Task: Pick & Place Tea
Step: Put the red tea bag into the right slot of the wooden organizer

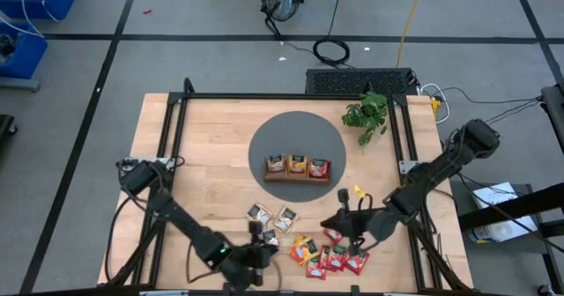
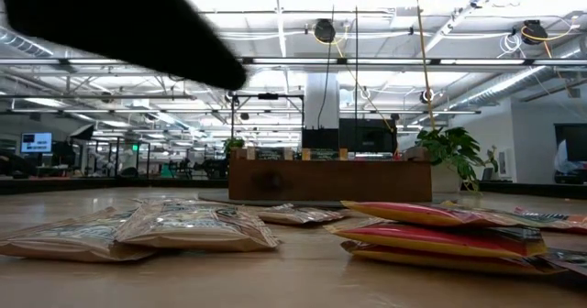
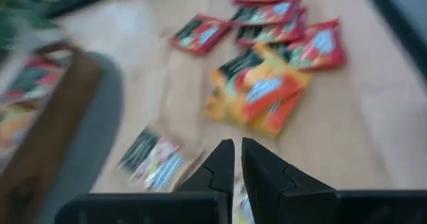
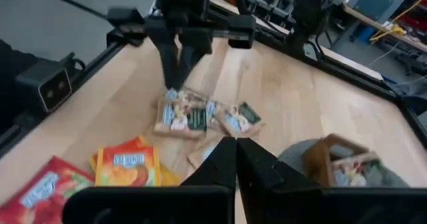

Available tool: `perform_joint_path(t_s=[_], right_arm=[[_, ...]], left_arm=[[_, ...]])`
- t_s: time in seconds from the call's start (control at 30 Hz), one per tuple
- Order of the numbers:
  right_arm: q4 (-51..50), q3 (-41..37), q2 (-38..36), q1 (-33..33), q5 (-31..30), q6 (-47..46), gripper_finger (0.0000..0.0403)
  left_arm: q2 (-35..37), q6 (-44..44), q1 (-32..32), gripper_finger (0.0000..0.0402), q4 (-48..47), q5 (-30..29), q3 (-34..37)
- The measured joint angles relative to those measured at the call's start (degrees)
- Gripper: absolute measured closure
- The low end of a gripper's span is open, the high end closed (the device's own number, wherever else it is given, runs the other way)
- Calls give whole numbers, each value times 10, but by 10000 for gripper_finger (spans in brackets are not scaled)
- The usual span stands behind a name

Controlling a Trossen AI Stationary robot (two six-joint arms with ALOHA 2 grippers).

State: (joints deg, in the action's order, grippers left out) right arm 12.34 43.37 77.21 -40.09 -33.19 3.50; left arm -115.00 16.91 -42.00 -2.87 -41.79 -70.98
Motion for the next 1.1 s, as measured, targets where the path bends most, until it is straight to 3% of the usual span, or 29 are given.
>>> perform_joint_path(t_s=[0.13,0.33,0.7,0.97,1.1], right_arm=[[53,-82,-29,-1,1,-72,401],[61,-152,-76,-6,7,-139,399],[62,-230,-104,-32,164,-296,402],[50,-252,-104,-30,141,-402,402],[9,-253,-104,-23,179,-450,403]], left_arm=[[0,-15,48,364,0,90,-25],[-5,-48,95,364,-11,163,-82],[-99,-98,132,364,-53,265,-232],[-179,-123,175,364,-102,295,-353],[-228,-145,194,364,-104,335,-404]])
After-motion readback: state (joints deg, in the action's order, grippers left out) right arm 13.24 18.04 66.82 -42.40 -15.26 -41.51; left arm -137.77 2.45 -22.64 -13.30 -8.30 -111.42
